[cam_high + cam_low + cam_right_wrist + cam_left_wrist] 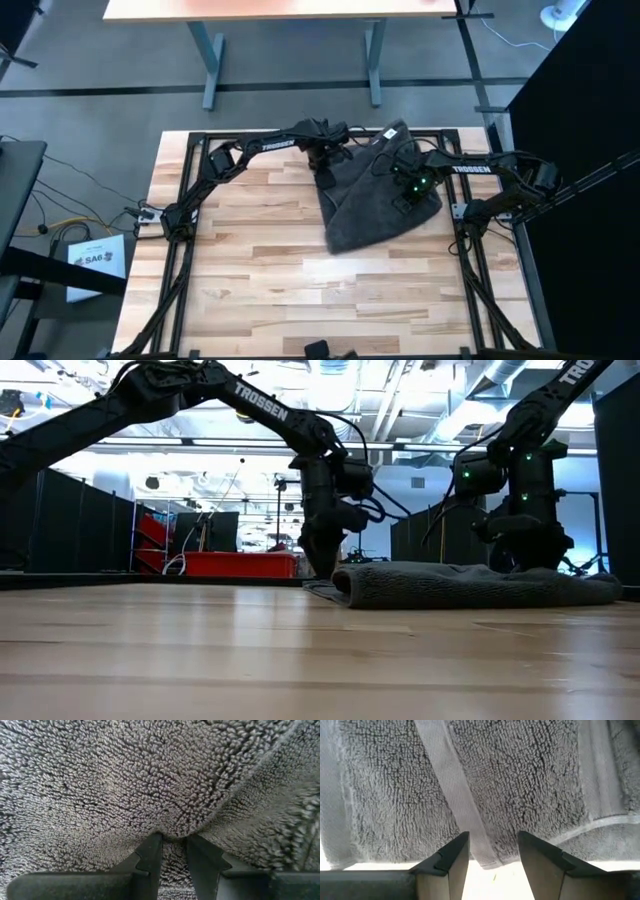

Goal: Roll towel
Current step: Roll the black towel

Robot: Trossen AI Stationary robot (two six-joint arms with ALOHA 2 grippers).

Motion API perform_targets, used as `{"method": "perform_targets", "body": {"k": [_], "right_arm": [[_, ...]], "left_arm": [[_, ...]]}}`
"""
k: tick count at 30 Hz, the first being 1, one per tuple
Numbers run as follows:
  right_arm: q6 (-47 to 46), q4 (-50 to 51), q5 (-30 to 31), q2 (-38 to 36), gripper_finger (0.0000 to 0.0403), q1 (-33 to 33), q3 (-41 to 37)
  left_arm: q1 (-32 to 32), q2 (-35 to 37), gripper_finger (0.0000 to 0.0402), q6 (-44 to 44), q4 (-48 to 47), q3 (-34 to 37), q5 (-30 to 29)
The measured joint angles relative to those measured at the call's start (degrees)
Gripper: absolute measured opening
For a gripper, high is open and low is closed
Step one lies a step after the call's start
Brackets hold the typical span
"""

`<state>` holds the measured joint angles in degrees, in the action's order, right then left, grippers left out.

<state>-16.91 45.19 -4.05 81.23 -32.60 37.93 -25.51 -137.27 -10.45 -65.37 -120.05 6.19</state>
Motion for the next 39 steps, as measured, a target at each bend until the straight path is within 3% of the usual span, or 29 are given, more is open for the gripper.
{"method": "perform_targets", "body": {"k": [7,17,22,39], "right_arm": [[0.24,-0.07,-0.04,-0.01,0.0075,0.00,0.00],[0.80,-0.07,-0.13,-0.01,0.0075,0.04,0.02],[1.08,-0.23,-0.11,-0.02,0.0075,0.88,0.02],[1.75,-1.26,-0.11,0.00,0.0075,2.97,0.02]], "left_arm": [[0.73,0.22,0.0155,-4.34,-9.59,0.04,-8.95],[-2.05,0.59,0.0155,-26.39,-7.02,0.61,2.16],[-2.64,0.42,0.0155,-34.67,-3.87,0.57,1.82],[-3.04,0.42,0.0155,-32.59,-1.69,2.43,-1.44]]}}
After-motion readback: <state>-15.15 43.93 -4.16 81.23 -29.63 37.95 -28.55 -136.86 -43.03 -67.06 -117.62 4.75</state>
